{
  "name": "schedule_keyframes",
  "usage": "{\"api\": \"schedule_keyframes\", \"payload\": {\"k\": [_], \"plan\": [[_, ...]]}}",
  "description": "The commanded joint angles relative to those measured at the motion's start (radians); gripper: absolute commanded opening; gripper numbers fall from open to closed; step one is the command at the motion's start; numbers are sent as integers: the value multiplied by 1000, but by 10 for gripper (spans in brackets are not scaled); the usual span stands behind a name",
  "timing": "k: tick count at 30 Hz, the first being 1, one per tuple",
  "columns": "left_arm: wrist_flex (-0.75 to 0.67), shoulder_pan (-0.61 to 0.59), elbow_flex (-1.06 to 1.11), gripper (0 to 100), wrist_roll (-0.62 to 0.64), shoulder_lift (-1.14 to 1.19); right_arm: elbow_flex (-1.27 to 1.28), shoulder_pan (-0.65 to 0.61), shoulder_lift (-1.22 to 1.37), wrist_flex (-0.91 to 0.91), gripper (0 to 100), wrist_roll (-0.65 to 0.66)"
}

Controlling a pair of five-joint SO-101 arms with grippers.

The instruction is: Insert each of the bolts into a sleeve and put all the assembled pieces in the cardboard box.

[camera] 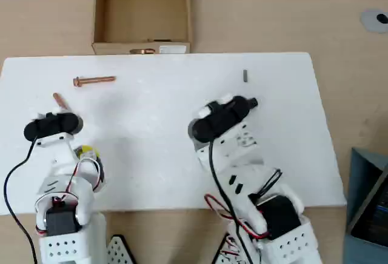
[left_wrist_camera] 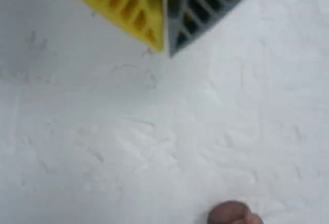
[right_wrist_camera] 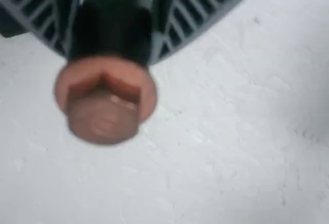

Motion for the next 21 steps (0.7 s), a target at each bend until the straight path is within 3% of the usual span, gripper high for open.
{"api": "schedule_keyframes", "payload": {"k": [1, 21], "plan": [[-2, -12, 41, 2, -8, -7, -186, 10, 107, 3, 9, -31], [-2, -5, 55, 2, -8, -7, -1162, 13, 1193, -166, 9, 8]]}}
